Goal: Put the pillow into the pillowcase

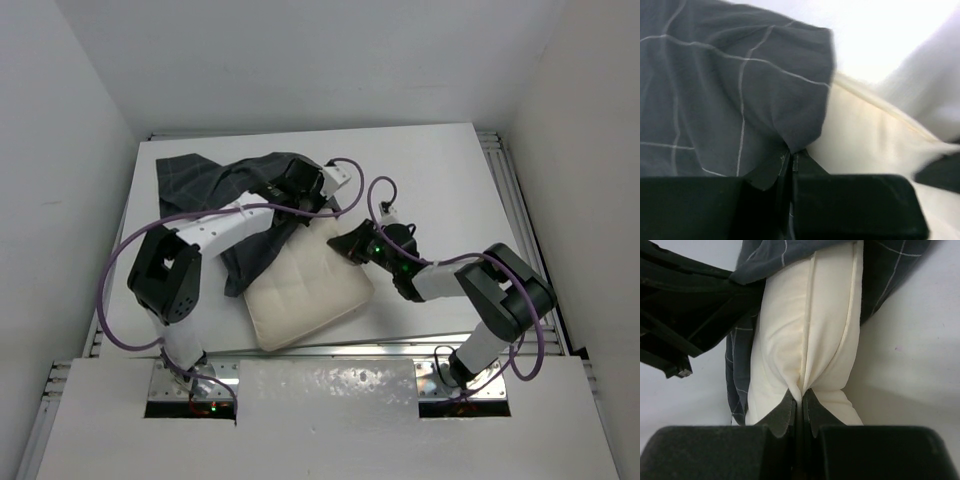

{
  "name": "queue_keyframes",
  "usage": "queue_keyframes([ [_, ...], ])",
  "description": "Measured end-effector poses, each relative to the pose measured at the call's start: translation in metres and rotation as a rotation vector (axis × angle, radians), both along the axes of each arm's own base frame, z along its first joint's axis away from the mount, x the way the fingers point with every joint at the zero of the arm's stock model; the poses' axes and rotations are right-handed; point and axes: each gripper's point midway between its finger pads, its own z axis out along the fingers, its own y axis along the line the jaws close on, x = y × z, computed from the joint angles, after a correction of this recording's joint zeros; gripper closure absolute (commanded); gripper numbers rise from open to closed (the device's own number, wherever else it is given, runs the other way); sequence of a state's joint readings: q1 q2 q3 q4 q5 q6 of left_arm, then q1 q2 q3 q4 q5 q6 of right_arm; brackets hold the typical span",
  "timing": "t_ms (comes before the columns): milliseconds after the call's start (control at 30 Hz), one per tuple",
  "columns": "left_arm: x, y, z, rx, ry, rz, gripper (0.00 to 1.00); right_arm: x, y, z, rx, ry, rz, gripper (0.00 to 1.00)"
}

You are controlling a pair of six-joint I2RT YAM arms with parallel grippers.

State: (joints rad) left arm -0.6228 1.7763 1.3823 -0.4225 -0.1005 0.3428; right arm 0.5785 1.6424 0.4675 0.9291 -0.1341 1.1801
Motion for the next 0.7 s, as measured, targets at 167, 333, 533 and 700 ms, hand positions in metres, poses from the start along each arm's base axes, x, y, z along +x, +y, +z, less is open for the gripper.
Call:
queue_keyframes([
  [167, -0.034, -0.027, 0.016, -0.061, 0.071, -0.18, 1.0, 0.003, 0.007, 0.004, -0.023, -0.012, 0.039, 1.0],
  [333, -0.082, -0.049, 0.067, -0.132, 0.081, -0.378, 1.0, 0.018, 0.021, 0.042, -0.013, -0.112, 0.075, 1.0],
  [533, -0.129, -0.027, 0.068, -0.117, 0.146, -0.479, 1.0, 0.03, 0.02, 0.066, -0.001, -0.173, 0.012, 1.0],
  [700, -0.144, -0.024, 0.054, -0.099, 0.204, -0.518, 1.0, 0.042, 0.009, 0.054, -0.007, -0.124, -0.115, 1.0],
])
